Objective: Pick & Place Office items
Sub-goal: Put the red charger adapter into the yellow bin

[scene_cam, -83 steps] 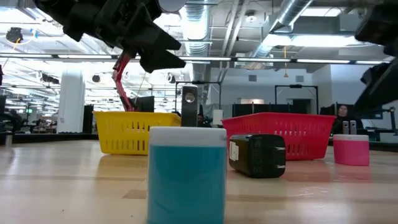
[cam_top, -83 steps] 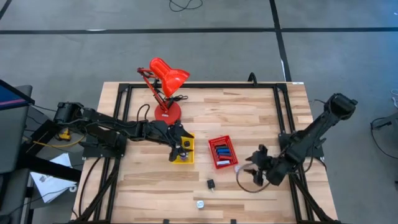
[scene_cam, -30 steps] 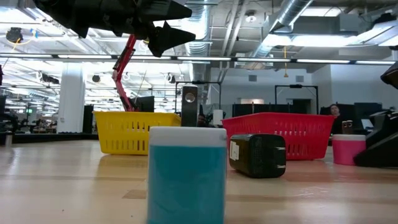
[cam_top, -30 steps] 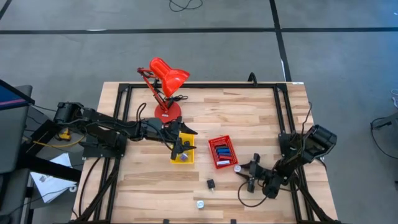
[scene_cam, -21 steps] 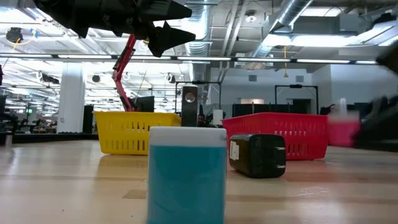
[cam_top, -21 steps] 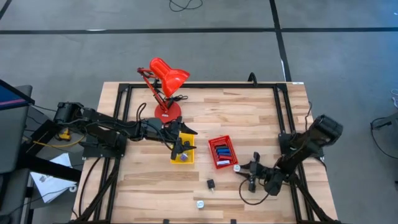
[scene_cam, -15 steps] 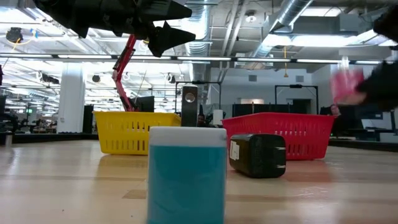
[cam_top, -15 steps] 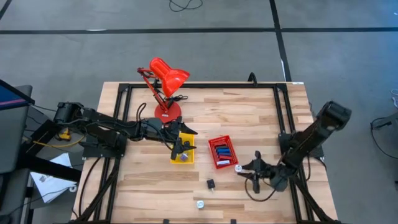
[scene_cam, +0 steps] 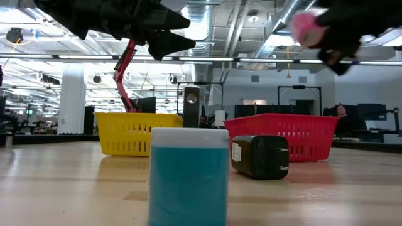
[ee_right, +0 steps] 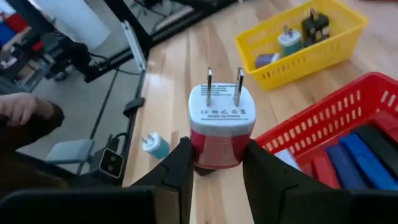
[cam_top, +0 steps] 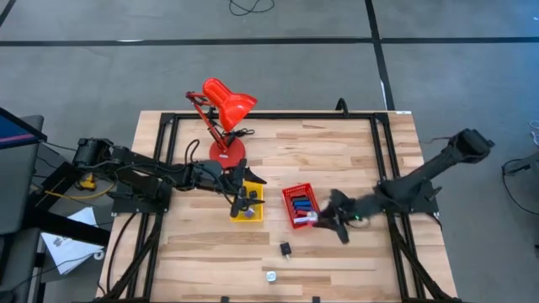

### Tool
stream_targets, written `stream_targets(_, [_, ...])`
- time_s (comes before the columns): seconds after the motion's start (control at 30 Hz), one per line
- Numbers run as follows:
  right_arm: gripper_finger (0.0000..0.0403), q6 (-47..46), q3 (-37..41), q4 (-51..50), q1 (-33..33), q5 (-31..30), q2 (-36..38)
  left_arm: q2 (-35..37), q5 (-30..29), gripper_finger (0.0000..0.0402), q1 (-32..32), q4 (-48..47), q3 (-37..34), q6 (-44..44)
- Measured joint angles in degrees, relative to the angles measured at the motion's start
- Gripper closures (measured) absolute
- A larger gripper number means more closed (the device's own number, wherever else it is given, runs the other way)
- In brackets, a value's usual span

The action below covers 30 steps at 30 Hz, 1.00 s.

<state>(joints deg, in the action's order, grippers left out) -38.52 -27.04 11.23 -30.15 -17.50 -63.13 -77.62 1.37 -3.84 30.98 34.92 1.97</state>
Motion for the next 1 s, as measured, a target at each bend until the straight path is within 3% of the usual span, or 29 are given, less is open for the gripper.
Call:
stream_targets(0.13, [0.0305,1.8,-4.8,-3.5,9.9,14.9,-3.6,0.0,-0.3,0.0105,0.0,0.0,0.0,-3.2])
stream_targets(0.23, [0.0305,3.1,-7.8,-2.2,14.6,25.4,-7.2,0.0,3.8,0.0105,-0.3,-0.1,0.0,-10.2])
stream_targets(0.37, [0.0305,3.9,-13.6,-1.0,18.7,35.2,-12.8,0.0,6.3,0.0105,-1.2,0.9,0.0,-17.3])
stream_targets(0.7, [0.0305,4.6,-30.1,-6.3,24.1,50.4,-29.4,0.0,11.1,0.0105,-1.5,1.4,0.0,-20.9])
stream_targets(0.83, [0.0305,5.5,-35.0,-6.7,25.0,53.7,-33.6,0.0,15.0,0.0105,-2.8,0.9,0.0,-24.6])
stream_targets(1.0, [0.0305,5.6,-39.2,-6.5,25.9,55.2,-37.1,0.0,15.5,0.0105,-4.8,1.3,0.1,-27.3])
